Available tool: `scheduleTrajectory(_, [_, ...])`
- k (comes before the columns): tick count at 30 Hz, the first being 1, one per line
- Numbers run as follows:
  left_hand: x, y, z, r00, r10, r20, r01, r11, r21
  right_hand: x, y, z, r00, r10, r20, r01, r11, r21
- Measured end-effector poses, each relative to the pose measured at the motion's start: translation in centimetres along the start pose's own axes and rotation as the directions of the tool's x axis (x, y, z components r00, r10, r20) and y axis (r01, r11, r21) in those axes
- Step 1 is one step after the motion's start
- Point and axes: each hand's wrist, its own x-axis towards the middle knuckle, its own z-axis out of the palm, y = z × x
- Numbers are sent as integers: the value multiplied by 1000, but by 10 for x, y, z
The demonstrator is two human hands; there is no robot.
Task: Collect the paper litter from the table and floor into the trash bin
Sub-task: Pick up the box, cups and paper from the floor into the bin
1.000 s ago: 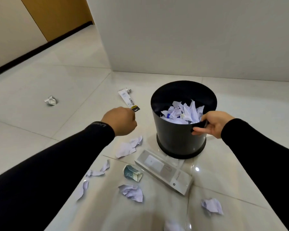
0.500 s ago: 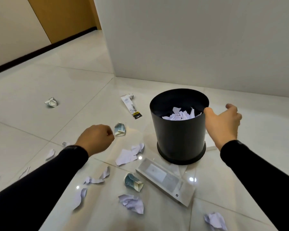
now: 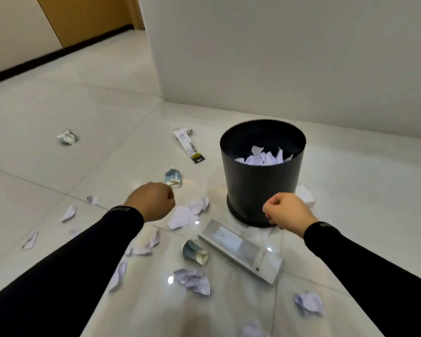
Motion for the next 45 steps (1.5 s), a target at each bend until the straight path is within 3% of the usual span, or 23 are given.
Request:
scheduleTrajectory(3, [-1, 11, 20, 997, 65, 35, -68, 994, 90, -1, 26, 29, 998, 10, 54, 8, 947, -320])
scheduleTrajectory(6, [-4, -4, 26, 1000, 19, 5, -19, 992, 124, 0, 49, 58, 992, 39, 122, 30, 857, -515])
scheduleTrajectory(10, [-18, -33, 46, 997, -77, 17, 74, 987, 142, 1, 71, 97, 979, 82, 185, 30, 845, -535])
scheduleTrajectory(17, [-14, -44, 104, 978, -207, 37, 209, 973, -95, 18, 87, 131, 976, 146, 161, -29, 822, -569])
scheduleTrajectory(21, [-7, -35, 133, 972, -198, 128, 216, 965, -146, 26, 91, 140, 992, 103, 76, -19, 702, -712])
scheduleTrajectory(25, [-6, -25, 158, 970, 33, 239, 11, 984, -177, 36, 90, 136, 990, 97, 103, 5, 704, -711])
scheduleTrajectory(28, [-11, -8, 187, 922, 168, 350, -180, 984, 2, 40, 84, 128, 996, 55, 77, 11, 745, -667])
scheduleTrajectory(32, [-17, 5, 215, 952, 193, 238, -241, 951, 193, 39, 81, 113, 999, 8, 47, 25, 752, -659])
scheduleTrajectory(35, [-16, 3, 210, 971, 229, 66, -237, 959, 156, 33, 78, 102, 990, 12, 144, 83, 767, -636])
scheduleTrajectory(38, [-5, -11, 196, 994, 72, -80, -79, 993, -85, 30, 57, 77, 970, -5, 241, 146, 809, -570])
scheduleTrajectory(41, [16, -22, 154, 940, -175, -292, 39, 907, -419, 26, 21, 33, 961, -56, 271, 181, 870, -459])
scheduleTrajectory(43, [31, -15, 108, 871, -290, -397, 25, 833, -552, 15, -7, 0, 951, -101, 293, 220, 886, -409])
scheduleTrajectory(45, [42, 3, 61, 825, -341, -451, -77, 722, -688, 0, -37, -33, 939, -150, 310, 270, 879, -393])
